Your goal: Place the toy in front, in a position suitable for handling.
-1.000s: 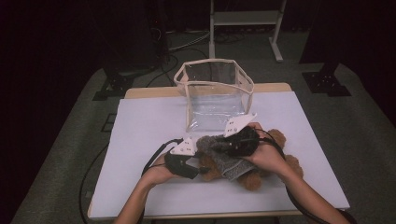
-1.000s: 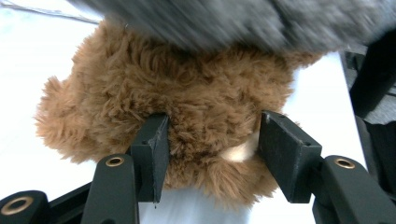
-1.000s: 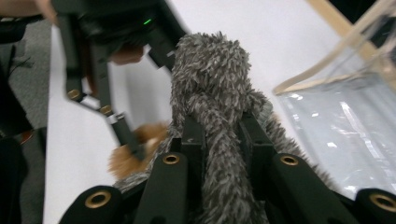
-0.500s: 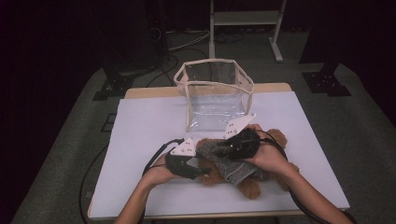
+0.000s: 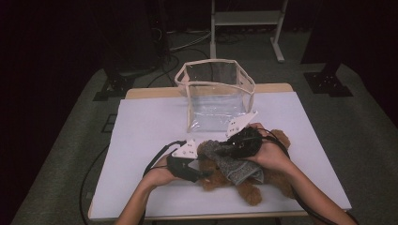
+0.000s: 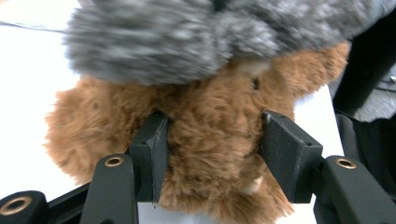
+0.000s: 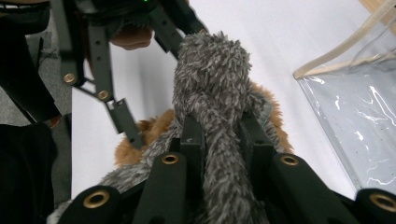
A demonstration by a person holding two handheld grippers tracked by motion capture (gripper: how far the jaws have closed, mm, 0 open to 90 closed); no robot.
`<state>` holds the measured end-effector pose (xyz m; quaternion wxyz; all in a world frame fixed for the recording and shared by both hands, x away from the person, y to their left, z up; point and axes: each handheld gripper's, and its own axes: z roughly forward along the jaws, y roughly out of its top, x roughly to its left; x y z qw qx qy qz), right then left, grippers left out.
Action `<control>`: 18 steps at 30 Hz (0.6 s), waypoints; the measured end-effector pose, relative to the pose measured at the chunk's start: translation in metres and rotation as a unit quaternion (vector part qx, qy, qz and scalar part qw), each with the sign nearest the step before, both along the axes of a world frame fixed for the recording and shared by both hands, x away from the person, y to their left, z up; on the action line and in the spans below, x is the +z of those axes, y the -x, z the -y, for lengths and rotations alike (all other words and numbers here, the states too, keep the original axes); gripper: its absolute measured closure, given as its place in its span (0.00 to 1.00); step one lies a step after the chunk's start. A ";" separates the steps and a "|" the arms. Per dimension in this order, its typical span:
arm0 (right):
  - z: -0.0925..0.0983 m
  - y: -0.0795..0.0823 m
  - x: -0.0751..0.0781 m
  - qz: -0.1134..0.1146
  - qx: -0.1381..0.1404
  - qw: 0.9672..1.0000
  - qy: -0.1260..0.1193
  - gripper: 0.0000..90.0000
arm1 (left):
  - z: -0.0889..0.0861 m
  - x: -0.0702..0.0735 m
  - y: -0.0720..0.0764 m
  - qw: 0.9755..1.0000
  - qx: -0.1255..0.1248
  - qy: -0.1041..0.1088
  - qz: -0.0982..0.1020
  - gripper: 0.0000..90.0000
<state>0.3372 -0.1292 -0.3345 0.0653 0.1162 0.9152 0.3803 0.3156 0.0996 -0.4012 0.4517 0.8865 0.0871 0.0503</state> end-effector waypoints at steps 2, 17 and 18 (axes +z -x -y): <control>0.002 -0.002 0.001 0.002 -0.008 1.000 -0.001 0.82 | -0.001 0.001 0.001 1.000 -0.005 0.000 -0.004 0.48; 0.008 0.001 -0.003 -0.003 -0.009 1.000 -0.017 0.82 | 0.000 0.000 0.000 1.000 -0.004 0.004 -0.001 0.49; 0.008 0.001 -0.003 -0.003 -0.008 1.000 -0.019 0.82 | -0.001 0.001 0.000 1.000 -0.006 0.004 -0.002 0.49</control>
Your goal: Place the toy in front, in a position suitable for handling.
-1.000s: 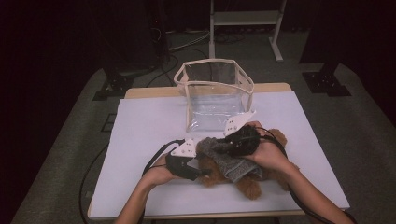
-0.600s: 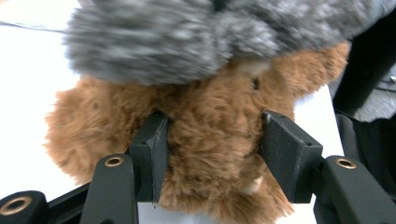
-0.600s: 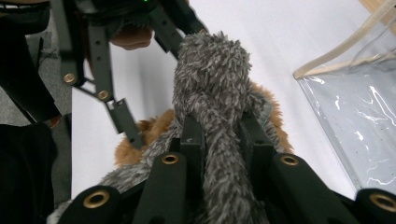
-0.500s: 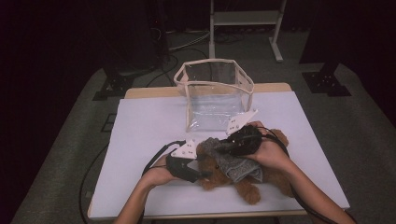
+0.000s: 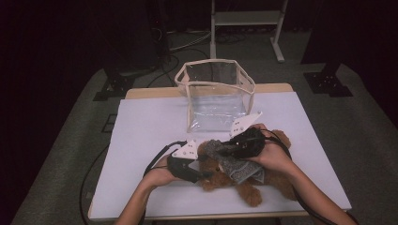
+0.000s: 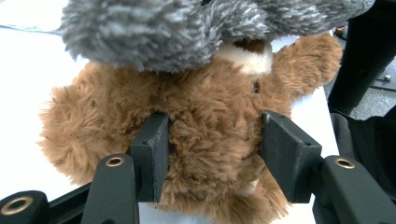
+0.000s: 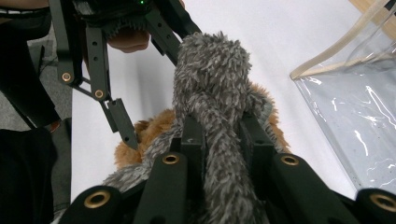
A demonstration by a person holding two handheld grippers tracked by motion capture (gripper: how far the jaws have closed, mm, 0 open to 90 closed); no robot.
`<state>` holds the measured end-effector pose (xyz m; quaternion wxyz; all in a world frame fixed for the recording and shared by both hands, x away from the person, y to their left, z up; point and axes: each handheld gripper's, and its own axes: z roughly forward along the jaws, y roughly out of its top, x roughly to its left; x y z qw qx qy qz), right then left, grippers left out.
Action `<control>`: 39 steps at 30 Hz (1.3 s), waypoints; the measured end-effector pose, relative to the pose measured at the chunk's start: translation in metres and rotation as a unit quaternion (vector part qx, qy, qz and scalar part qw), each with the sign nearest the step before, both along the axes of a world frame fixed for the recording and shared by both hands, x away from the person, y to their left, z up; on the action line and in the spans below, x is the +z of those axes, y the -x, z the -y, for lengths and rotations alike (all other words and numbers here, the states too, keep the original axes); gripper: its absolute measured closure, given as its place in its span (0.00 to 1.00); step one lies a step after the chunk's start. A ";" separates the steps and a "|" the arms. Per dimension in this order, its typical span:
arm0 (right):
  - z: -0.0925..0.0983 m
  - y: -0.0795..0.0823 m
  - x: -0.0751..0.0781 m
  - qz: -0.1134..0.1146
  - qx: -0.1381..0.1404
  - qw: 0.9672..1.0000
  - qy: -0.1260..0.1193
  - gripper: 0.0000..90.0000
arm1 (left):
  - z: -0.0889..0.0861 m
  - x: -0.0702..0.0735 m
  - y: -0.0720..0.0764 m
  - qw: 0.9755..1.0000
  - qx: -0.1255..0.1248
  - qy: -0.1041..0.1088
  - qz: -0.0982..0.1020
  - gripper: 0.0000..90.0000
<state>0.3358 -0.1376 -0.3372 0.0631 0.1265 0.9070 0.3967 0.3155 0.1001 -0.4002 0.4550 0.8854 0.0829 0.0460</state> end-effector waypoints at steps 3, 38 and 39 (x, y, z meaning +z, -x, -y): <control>0.007 -0.001 -0.002 -0.001 -0.002 1.000 0.000 0.82 | -0.002 0.001 0.000 1.000 -0.003 0.003 0.002 0.50; 0.090 0.005 0.043 0.038 -0.082 0.996 0.001 0.82 | -0.009 0.001 -0.007 1.000 0.015 -0.001 -0.002 0.46; 0.087 0.004 0.037 0.031 -0.079 0.996 0.003 0.82 | -0.007 0.000 -0.007 1.000 0.014 -0.001 -0.003 0.46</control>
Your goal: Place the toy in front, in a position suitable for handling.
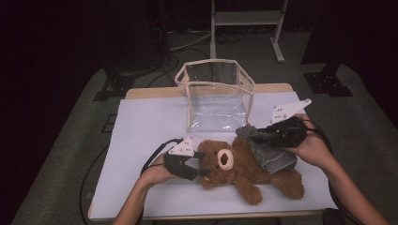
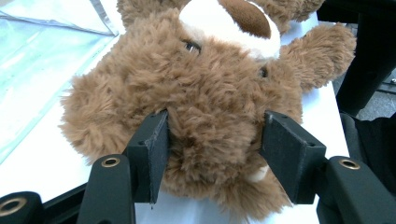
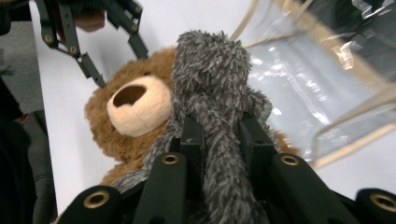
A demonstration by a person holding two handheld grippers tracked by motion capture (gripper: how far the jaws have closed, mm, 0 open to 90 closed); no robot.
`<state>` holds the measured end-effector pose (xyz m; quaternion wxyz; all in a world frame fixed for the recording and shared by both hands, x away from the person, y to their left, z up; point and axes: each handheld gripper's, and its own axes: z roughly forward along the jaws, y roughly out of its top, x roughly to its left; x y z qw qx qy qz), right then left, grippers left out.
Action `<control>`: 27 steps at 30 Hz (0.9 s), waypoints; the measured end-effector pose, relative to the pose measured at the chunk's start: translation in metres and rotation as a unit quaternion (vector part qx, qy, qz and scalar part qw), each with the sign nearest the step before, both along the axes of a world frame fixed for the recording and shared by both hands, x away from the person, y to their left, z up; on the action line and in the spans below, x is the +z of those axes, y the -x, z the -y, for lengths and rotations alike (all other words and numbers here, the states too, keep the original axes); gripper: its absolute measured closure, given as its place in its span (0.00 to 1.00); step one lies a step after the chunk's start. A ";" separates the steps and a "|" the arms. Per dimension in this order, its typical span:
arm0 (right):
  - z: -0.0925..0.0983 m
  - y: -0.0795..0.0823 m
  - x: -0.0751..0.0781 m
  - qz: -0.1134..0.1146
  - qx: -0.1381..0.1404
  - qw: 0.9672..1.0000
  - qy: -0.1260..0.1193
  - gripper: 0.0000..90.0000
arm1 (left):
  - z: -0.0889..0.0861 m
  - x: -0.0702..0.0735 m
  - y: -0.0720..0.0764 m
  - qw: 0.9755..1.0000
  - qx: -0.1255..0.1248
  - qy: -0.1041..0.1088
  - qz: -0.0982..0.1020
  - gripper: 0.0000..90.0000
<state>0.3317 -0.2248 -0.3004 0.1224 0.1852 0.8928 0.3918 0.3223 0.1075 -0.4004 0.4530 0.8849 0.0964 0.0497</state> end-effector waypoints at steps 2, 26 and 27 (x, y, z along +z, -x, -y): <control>-0.007 -0.003 -0.013 -0.014 0.008 1.000 -0.002 0.82 | 0.002 -0.001 0.000 1.000 0.000 0.000 0.000 0.46; -0.059 -0.017 -0.044 -0.054 0.055 0.997 -0.004 0.82 | -0.007 -0.004 0.003 1.000 0.003 -0.002 -0.003 0.46; -0.058 -0.017 -0.043 -0.056 0.052 0.997 -0.003 0.82 | -0.007 -0.004 0.003 1.000 0.002 -0.004 -0.004 0.46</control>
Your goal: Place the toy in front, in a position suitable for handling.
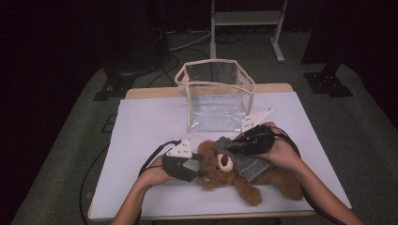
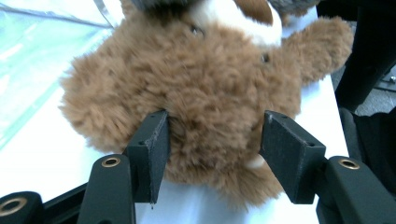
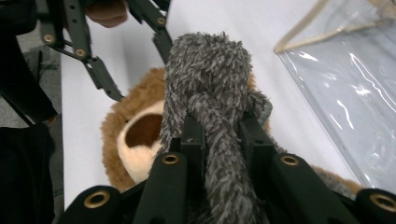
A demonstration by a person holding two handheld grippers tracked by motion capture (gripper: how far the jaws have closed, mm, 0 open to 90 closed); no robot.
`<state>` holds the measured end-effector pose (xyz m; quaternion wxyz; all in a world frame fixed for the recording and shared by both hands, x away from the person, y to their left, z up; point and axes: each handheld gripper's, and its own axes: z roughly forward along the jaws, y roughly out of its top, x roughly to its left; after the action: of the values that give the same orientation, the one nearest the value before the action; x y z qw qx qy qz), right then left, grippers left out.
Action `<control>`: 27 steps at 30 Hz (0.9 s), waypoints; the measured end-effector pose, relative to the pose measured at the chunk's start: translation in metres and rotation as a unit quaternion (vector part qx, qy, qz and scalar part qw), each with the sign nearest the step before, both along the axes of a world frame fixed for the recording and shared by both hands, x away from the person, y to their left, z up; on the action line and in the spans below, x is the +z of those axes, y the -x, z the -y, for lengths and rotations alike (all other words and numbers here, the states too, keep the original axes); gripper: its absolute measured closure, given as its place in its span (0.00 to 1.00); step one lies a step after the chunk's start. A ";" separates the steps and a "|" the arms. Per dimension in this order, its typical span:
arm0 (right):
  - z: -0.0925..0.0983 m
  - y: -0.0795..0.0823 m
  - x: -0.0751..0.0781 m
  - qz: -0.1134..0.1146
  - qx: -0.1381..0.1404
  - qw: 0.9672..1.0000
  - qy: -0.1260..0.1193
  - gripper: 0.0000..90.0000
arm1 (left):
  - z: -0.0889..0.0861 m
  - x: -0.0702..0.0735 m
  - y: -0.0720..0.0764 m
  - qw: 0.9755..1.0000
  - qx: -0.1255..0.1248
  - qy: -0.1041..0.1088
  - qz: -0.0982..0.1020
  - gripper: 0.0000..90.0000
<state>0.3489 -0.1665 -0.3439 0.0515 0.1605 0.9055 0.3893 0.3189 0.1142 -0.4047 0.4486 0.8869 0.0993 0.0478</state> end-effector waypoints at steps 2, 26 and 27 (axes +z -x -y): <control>-0.001 -0.001 0.001 0.001 0.001 1.000 0.002 0.82 | 0.002 -0.001 0.000 1.000 0.000 -0.001 0.000 0.46; -0.026 0.019 0.010 0.020 0.034 0.999 0.008 0.82 | 0.019 0.003 -0.014 0.999 0.039 -0.004 0.012 0.47; -0.025 0.019 0.008 0.017 0.032 0.999 0.008 0.82 | 0.017 0.002 -0.013 0.999 0.040 -0.002 0.007 0.46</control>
<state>0.3302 -0.1412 -0.3360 0.0556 0.1244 0.9124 0.3860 0.3318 0.0972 -0.4029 0.4453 0.8828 0.1312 0.0719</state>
